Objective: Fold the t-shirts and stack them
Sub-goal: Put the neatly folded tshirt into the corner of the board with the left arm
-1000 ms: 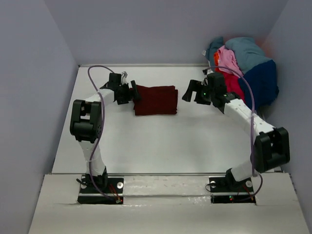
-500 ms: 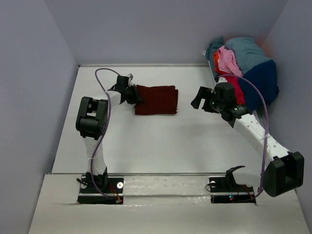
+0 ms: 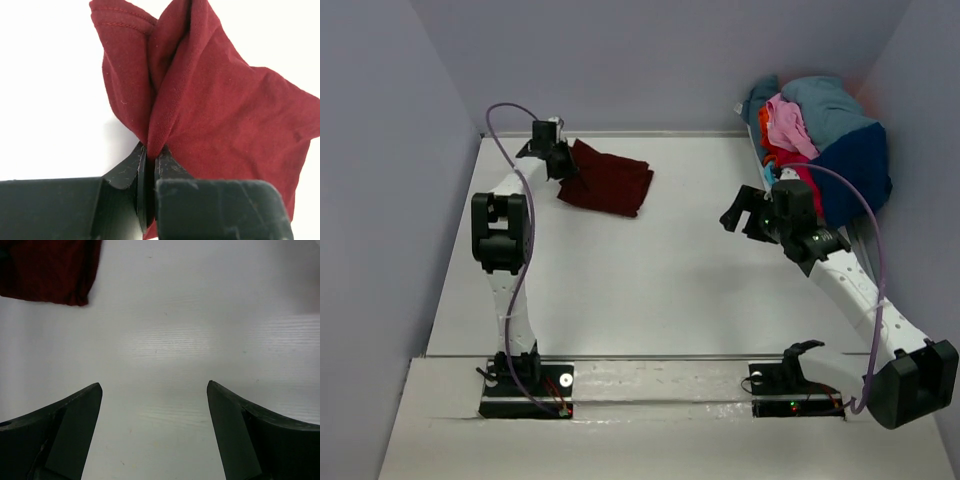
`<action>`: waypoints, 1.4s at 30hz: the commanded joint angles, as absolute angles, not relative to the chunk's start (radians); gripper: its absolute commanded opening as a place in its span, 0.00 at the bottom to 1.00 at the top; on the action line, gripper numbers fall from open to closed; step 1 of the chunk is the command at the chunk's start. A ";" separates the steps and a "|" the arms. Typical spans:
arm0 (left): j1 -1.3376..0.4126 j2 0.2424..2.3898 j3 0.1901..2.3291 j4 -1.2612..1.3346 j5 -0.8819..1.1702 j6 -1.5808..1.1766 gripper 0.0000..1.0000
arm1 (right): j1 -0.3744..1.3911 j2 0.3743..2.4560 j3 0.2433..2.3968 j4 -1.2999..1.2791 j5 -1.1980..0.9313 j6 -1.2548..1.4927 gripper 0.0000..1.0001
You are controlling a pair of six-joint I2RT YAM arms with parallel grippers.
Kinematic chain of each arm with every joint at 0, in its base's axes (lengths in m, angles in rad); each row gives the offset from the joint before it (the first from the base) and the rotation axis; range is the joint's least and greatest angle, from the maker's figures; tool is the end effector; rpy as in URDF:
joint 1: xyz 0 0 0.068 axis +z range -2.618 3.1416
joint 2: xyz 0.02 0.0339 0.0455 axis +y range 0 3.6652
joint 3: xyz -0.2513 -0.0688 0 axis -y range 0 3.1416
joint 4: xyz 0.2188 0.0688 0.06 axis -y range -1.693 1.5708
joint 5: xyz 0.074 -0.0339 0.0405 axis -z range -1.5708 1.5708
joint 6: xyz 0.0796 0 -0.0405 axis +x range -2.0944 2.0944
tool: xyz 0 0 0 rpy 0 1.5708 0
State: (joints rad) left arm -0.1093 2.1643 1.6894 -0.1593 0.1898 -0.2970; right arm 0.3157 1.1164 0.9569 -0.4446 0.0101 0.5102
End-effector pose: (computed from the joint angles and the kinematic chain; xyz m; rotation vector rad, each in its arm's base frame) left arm 0.5005 -0.0700 0.1850 -0.1018 2.2237 -0.4342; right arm 0.2490 0.0805 0.2765 0.2206 2.2007 0.4557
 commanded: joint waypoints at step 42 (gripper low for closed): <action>-0.017 1.661 2.000 -0.462 -0.028 -0.133 0.99 | 0.322 0.997 1.014 -0.092 -0.045 0.425 1.00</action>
State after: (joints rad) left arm -0.0216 1.8240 2.1639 -0.4294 -0.1814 0.0086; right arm 0.3157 1.1412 1.0508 -0.2420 -0.0788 0.4511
